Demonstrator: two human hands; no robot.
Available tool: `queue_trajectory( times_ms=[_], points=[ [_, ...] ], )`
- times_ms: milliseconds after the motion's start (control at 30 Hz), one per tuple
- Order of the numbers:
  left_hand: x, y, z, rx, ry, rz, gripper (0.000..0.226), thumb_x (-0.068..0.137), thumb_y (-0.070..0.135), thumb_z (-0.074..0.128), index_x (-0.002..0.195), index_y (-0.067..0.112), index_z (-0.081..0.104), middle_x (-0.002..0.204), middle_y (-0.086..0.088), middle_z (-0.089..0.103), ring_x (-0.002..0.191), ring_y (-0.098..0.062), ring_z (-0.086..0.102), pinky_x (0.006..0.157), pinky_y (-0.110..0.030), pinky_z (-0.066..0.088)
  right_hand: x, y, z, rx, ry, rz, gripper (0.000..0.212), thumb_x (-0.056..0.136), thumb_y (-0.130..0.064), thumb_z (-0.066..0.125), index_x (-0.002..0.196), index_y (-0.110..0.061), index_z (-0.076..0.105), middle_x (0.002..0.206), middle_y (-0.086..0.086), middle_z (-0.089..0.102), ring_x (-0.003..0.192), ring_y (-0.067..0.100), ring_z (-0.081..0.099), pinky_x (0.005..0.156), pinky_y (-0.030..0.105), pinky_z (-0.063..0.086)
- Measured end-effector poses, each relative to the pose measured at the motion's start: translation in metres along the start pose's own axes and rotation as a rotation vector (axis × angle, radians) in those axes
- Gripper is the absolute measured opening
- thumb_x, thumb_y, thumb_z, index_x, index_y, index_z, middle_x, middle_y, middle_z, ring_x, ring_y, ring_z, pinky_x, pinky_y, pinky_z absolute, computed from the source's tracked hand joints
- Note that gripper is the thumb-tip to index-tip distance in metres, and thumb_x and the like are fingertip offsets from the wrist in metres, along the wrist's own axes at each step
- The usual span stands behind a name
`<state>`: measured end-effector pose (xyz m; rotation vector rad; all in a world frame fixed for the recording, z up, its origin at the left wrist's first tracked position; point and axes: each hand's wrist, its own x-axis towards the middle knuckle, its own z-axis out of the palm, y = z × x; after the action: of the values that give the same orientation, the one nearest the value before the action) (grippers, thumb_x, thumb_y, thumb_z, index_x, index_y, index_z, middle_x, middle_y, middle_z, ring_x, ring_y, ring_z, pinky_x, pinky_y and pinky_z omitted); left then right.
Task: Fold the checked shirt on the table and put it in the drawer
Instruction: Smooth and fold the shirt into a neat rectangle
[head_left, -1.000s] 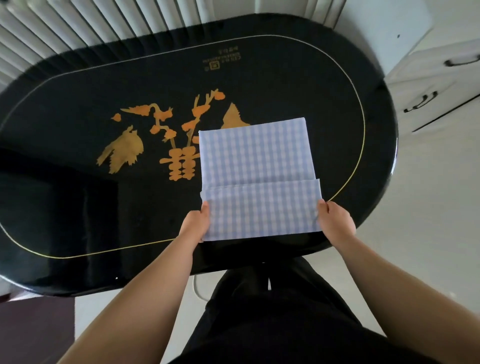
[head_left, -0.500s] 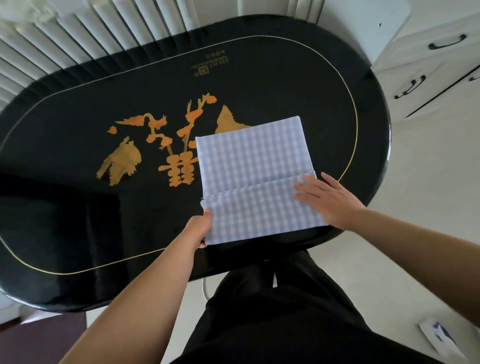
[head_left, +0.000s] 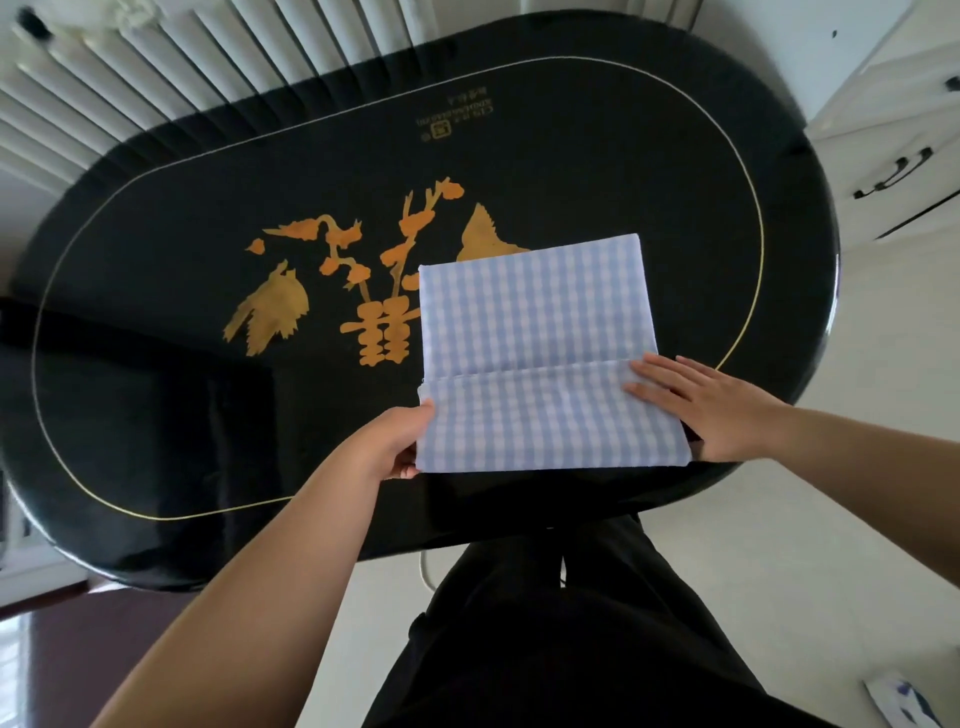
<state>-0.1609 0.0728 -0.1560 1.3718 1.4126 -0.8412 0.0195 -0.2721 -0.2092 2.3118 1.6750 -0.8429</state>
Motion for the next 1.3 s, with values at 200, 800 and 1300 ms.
queue_trajectory(
  times_ms=[200, 800, 1300],
  points=[
    [-0.003, 0.016, -0.015, -0.047, -0.064, -0.066, 0.023, 0.093, 0.036, 0.052, 0.101, 0.016, 0.06, 0.074, -0.001, 0.062, 0.06, -0.013, 0.055, 0.043, -0.021, 0.036, 0.005, -0.012, 0.01, 0.29, 0.275, 0.134, 0.098, 0.075, -0.03, 0.079, 0.15, -0.019, 0.017, 0.157, 0.003, 0.025, 0.145, 0.017, 0.018, 0.118, 0.035, 0.015],
    [0.036, -0.009, -0.025, 0.502, 0.296, 0.757, 0.043, 0.083, 0.028, 0.071, 0.124, 0.029, 0.059, 0.128, 0.003, 0.06, 0.12, -0.017, 0.054, 0.102, -0.037, 0.044, 0.02, -0.014, -0.027, 0.837, 0.243, 0.558, 0.032, 0.091, -0.03, 0.057, 0.122, -0.036, 0.051, 0.104, -0.005, 0.063, 0.094, 0.019, 0.059, 0.079, 0.024, 0.044],
    [0.013, -0.003, 0.039, 0.391, 0.578, 0.598, 0.042, 0.101, 0.04, 0.021, 0.088, 0.013, 0.051, 0.074, -0.002, 0.057, 0.062, -0.014, 0.054, 0.049, -0.028, 0.034, 0.024, -0.043, -0.044, 0.553, 0.306, 0.972, 0.039, 0.101, -0.045, 0.022, 0.116, -0.012, 0.036, 0.063, 0.0, 0.053, 0.055, 0.021, 0.058, 0.056, 0.039, 0.055]
  ],
)
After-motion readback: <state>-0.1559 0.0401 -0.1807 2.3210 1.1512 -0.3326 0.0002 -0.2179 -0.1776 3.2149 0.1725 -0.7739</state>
